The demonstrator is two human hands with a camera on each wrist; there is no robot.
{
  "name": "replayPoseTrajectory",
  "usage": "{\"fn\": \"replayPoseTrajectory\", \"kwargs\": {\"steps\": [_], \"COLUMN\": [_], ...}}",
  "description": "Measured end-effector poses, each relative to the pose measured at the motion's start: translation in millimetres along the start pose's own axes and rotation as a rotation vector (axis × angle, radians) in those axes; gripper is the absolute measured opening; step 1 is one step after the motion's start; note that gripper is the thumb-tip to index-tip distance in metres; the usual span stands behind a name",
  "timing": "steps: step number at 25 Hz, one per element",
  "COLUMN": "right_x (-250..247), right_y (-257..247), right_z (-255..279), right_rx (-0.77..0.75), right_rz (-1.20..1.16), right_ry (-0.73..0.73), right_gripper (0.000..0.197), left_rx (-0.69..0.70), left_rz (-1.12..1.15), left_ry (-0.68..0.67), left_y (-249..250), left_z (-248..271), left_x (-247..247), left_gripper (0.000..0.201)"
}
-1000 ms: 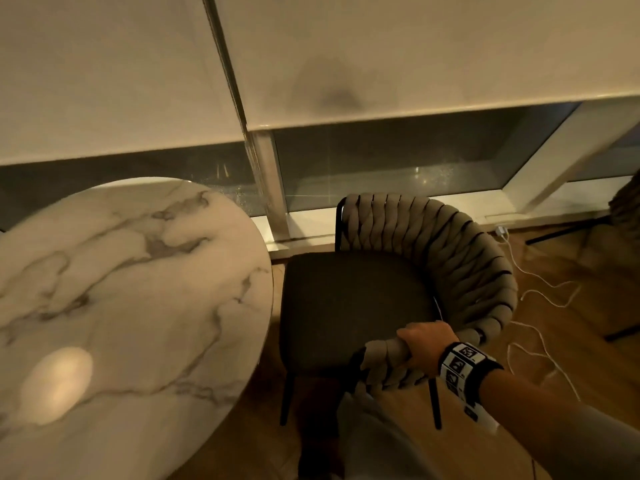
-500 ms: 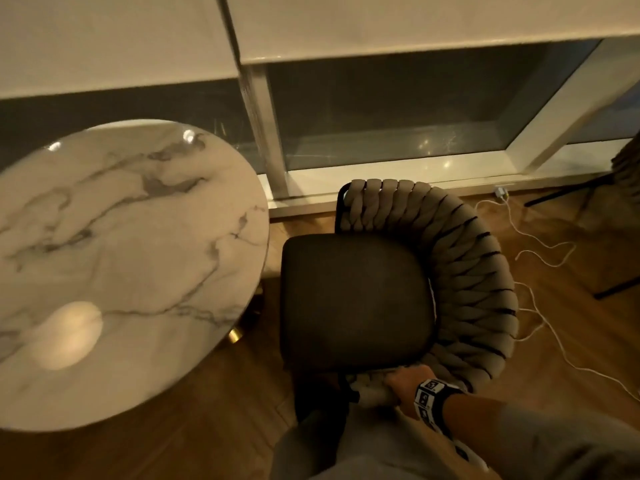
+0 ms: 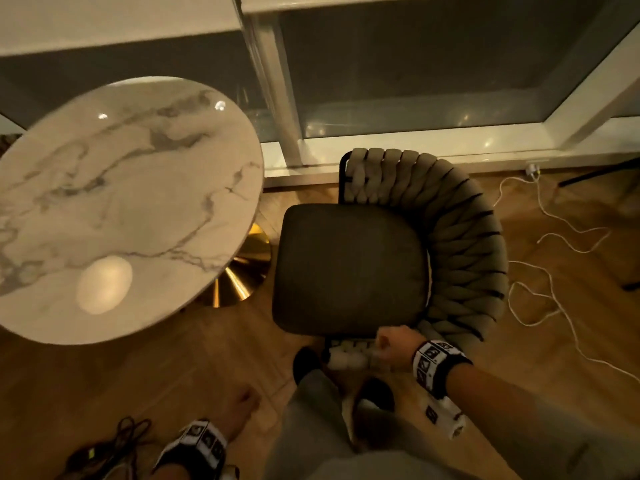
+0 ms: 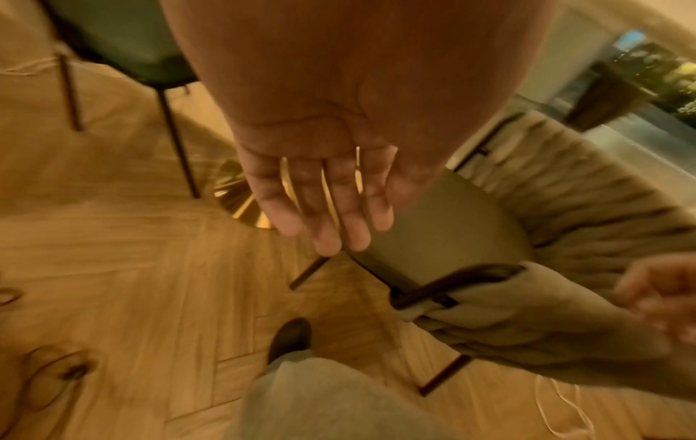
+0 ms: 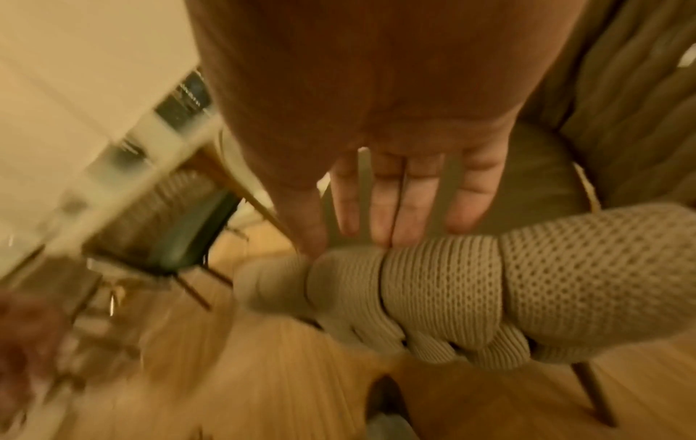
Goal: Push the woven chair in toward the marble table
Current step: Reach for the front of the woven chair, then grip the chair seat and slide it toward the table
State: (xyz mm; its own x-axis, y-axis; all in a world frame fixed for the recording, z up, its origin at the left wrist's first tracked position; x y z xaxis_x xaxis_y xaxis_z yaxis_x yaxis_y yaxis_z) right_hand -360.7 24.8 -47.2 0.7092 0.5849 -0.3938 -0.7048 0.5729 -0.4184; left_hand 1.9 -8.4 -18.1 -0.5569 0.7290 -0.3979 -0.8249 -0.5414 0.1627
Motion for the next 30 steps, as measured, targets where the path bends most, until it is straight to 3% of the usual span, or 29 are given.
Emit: {"fn": "replayPoseTrajectory", "kwargs": {"steps": [2, 5, 9, 11, 13, 16, 20, 23, 27, 30], "right_x": [-17, -38, -51, -54, -52, -42, -40, -49, -78, -116], "right_y": [28, 74, 128, 141, 154, 172, 181, 167, 132, 102], "right_z": [10, 31, 48, 51, 43, 18, -2, -1, -17, -41], "right_rx": [0.004, 0.118, 0.325, 0.471, 0.591, 0.627, 0.674, 0.628, 0.466, 0.424], "right_rz": [-0.185, -0.297, -0.399, -0.581, -0.811, -0.958, -0.961, -0.871, -0.988, -1.040], "right_ry": [0.161, 0.320, 0.546, 0.690, 0.789, 0.643, 0.692, 0.764, 0.836, 0.868], "right_gripper": [0.013, 0.010, 0.027, 0.046, 0.057, 0.059, 0.055, 0.046, 0.039, 0.040], "left_rx": [0.137, 0.221, 0.143, 0.052, -0.065, -0.164, -0.204, -0.222, -0.210, -0.196], "left_rz": [-0.063, -0.082, -0.021, 0.132, 0.214, 0.389, 0.450, 0.424, 0.469, 0.475], "left_ry": [-0.018, -0.039, -0.087, -0.061, -0.155, -0.287, -0.422, -0.391, -0.338, -0.320], "left_y": [47, 103, 136, 135, 130, 135, 147, 157, 184, 215], "left_z": [13, 26, 18, -2, -27, -29, -44, -51, -72, -89], "left_x": [20, 54, 82, 88, 99, 106, 111, 100, 72, 39], "left_gripper": [0.033, 0.034, 0.036, 0.038, 0.036, 0.018, 0.036, 0.043, 0.045, 0.038]}}
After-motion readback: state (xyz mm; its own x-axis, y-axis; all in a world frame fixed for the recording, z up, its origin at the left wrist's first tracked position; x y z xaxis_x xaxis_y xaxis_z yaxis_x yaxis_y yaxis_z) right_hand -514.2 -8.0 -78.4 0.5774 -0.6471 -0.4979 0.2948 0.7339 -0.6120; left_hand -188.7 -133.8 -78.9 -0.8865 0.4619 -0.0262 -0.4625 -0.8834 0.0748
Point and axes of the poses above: each hand's wrist, its own z-axis away from the middle knuckle, its own x-axis out of the palm, y = z × x, the point moved 2 cm from there along -z, towards the middle knuckle, and after that the axes turned 10 degrees about -z, right-handed, at the moved point
